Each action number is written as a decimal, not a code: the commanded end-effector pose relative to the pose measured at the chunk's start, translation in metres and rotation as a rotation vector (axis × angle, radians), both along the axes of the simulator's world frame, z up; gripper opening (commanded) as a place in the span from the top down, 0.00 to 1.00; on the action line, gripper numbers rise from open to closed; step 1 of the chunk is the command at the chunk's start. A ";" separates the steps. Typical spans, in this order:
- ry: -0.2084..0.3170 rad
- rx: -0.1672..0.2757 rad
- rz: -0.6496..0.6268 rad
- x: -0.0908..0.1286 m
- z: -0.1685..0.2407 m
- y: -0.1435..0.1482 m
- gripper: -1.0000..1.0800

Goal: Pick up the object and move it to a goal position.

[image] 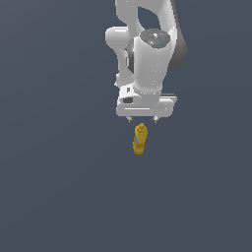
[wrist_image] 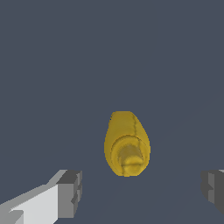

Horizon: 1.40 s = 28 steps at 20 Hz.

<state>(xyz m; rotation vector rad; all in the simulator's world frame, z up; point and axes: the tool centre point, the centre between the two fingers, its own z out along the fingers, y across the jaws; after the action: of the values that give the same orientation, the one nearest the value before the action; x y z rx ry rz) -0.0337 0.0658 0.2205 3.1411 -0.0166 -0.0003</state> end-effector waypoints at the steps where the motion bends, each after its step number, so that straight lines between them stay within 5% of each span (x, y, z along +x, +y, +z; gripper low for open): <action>1: 0.000 0.000 0.000 0.000 -0.004 0.000 0.04; 15: 0.000 0.001 -0.002 0.000 -0.050 0.001 0.04; 16: 0.000 0.001 -0.002 0.000 -0.050 0.001 1.00; 28: -0.003 0.001 0.000 0.001 -0.049 0.000 1.00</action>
<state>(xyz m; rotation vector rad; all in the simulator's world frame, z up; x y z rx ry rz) -0.0334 0.0666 0.1711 3.1420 -0.0184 0.0018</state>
